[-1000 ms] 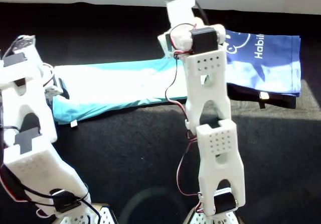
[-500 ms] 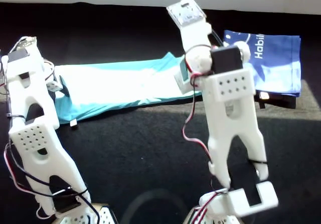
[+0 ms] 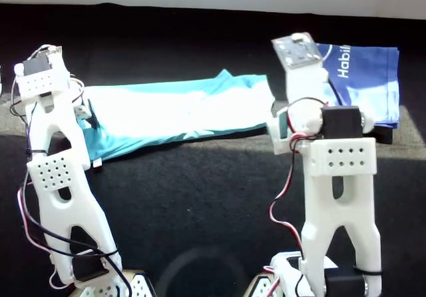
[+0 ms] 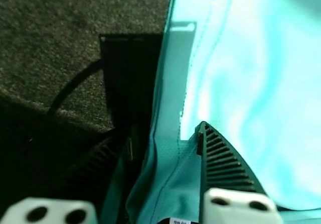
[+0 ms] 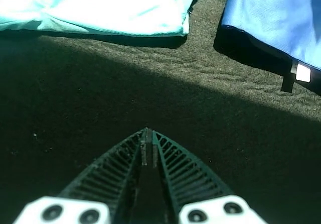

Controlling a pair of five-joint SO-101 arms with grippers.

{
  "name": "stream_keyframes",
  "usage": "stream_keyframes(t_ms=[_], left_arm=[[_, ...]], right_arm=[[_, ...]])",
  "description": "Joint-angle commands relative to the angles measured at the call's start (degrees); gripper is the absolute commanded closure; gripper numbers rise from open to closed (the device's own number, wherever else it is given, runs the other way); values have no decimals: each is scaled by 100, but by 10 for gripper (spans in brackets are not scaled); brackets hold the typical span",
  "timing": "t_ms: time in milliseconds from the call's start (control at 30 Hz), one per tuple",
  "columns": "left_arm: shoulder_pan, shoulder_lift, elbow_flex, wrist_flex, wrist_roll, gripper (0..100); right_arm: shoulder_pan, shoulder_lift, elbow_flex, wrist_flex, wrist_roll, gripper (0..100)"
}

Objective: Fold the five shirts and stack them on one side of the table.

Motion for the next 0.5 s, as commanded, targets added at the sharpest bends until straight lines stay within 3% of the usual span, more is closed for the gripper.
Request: stream_keyframes(t_ms=[0, 33, 267, 467], left_arm=[[119, 171, -22, 158, 0, 950], [48, 189, -31, 158, 0, 999], [-655, 198, -57, 141, -431, 991], [-1701, 198, -505, 149, -782, 991]], right_arm=[[365, -637, 822, -347, -18, 991], [391, -840, 1103, -444, -18, 991], [435, -2202, 3767, -1727, -18, 991], [1077, -2818, 5798, -3310, -18, 991]])
